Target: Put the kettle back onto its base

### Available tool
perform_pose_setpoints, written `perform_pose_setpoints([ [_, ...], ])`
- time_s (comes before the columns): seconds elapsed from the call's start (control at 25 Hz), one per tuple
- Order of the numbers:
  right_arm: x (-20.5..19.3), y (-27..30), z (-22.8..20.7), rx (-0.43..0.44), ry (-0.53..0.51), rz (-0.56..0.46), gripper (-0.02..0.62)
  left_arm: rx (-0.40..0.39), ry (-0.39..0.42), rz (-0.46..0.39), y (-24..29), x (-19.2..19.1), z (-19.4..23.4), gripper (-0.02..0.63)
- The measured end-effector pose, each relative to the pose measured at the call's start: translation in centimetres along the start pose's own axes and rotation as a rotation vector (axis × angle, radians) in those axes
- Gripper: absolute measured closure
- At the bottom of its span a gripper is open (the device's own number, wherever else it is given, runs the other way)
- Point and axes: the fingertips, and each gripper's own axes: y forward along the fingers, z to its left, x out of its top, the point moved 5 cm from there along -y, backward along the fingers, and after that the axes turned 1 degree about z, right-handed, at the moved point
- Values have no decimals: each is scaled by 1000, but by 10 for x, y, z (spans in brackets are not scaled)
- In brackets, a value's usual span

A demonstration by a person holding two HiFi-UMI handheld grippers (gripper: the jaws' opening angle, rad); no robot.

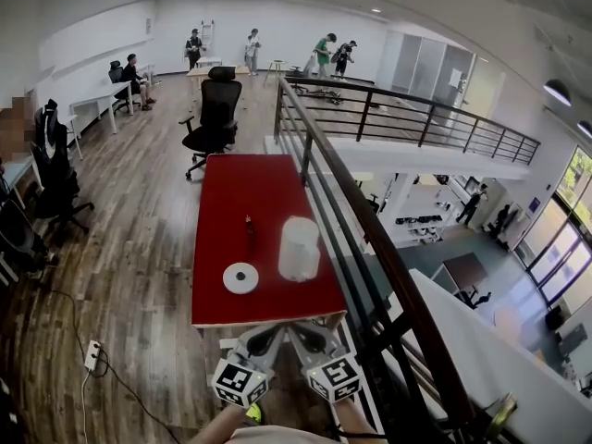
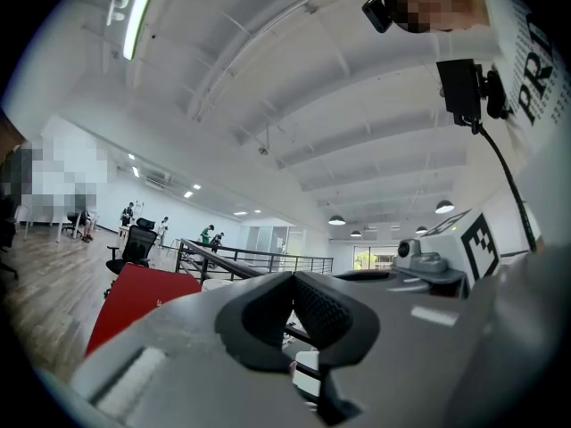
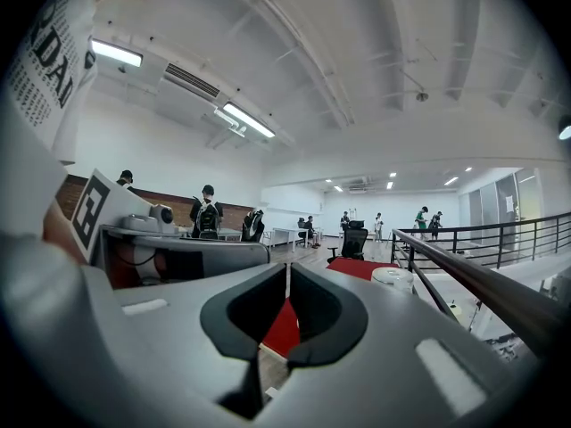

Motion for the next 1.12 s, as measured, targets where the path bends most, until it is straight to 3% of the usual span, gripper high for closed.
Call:
perform_pose_setpoints([
  [0.28, 12, 38, -13, -44, 1, -3, 586, -19, 13, -1, 15, 9, 42, 609],
  [0.68, 0, 78, -24, -100, 16, 11, 586, -81, 23, -2, 25, -3, 86, 609],
  [1.12, -10, 109, -62, -58, 42, 48, 586, -43, -26, 17, 57, -17, 110, 609],
])
